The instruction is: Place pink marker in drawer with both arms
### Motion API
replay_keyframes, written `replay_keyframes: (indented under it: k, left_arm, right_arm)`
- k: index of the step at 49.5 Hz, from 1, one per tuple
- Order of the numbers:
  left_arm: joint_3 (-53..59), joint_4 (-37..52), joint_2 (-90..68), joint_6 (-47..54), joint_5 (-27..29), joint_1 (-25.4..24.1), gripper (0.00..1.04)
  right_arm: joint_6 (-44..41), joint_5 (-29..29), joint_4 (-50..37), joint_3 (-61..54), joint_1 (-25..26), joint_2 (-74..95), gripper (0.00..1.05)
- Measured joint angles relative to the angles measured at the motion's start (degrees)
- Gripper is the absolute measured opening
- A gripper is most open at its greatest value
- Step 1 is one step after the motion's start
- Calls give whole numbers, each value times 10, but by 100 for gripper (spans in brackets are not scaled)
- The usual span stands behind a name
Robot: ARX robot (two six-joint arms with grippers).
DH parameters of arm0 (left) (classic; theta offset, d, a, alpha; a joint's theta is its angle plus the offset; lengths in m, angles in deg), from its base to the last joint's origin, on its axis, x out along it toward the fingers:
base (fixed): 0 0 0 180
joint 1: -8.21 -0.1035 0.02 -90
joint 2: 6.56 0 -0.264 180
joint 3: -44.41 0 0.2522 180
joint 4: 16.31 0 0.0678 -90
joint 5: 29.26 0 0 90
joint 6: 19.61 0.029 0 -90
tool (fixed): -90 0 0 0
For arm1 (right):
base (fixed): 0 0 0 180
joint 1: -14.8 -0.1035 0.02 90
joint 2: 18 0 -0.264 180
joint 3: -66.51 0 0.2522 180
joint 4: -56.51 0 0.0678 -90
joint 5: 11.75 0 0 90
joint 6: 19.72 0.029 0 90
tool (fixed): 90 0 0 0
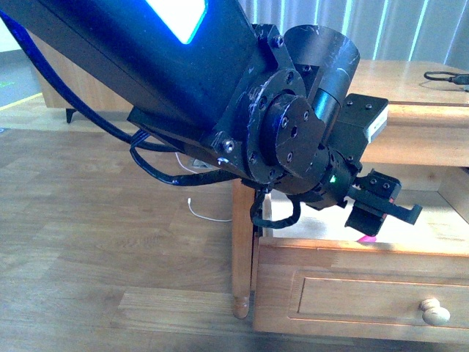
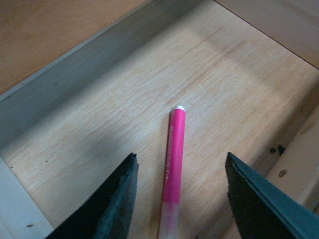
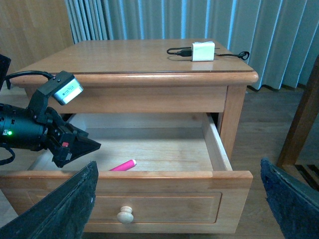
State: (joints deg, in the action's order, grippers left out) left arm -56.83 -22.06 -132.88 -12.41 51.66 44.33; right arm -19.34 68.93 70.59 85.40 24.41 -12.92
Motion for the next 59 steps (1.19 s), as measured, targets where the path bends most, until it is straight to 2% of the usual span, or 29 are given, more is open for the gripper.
replay_keyframes:
  k: [13,22,39,48,59]
  left_arm:
    - [77,52,75,-19,66,-14,100]
    - [198,112,223,-34,136,-51,99]
    - [419,140,511,-54,175,-105,99]
    - [546,104,670,-106,230,-137,99]
    - [659,4,860,-170,268,-177,99]
  right_arm:
    - [0,0,0,0,0,0,96]
    - [0,0,0,0,0,0,96]
    - [0,0,0,0,0,0,96]
    - [0,0,0,0,0,0,96]
    - [0,0,0,0,0,0,96]
